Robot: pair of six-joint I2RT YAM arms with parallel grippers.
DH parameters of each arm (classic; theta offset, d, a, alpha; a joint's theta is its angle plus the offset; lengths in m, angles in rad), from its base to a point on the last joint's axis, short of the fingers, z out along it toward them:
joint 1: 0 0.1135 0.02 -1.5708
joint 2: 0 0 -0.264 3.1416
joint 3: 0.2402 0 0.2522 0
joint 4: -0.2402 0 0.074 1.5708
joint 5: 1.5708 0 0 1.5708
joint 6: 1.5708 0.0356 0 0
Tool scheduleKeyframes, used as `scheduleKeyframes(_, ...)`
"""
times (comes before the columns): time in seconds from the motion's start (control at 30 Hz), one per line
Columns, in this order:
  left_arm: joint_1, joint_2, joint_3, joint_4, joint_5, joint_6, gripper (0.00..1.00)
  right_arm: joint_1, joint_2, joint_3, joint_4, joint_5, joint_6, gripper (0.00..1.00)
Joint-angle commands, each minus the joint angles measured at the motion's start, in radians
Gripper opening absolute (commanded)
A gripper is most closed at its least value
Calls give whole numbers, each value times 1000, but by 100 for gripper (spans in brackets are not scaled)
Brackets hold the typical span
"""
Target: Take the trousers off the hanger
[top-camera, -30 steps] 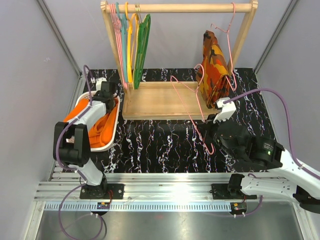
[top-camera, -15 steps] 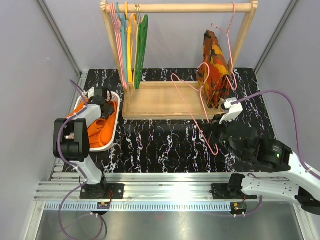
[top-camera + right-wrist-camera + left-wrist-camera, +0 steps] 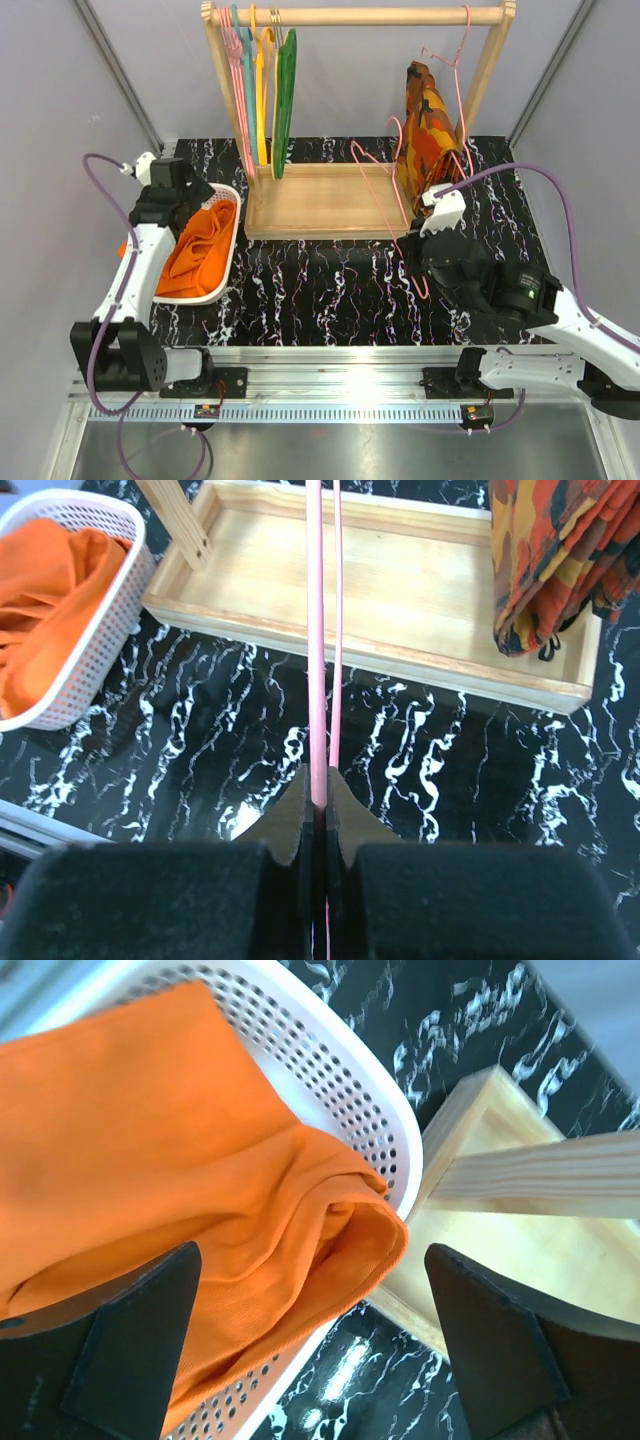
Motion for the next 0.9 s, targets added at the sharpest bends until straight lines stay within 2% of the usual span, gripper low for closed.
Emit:
scheduleKeyframes(0.0, 39, -97, -92, -73, -97, -66, 93, -7, 5, 58, -8, 58, -6, 0)
scheduleKeyframes(0.1, 74, -170, -255, -27, -86, -129, 85, -7, 2, 75, -20, 65, -2, 0)
scheduleKeyframes(0.23, 98, -174, -411, 55, -5, -169, 77, -6, 7, 104, -49, 75, 0, 0)
scheduleKeyframes(0.43, 98, -224, -635, 210, 110, -258, 74, -9, 25, 78, -8, 45, -3, 0)
scheduleKeyframes(0.63, 98, -325, -580, 139, 132, -221, 77, -124, 97, 61, 14, -39, -16, 0)
scheduleKeyframes(0.73, 98, -419, -482, 44, 116, -191, 97, -159, 140, 116, 8, -44, -38, 0)
scheduleKeyframes(0.87, 98, -539, -336, -106, 72, -105, 99, -200, 189, 196, 14, -47, -77, 0)
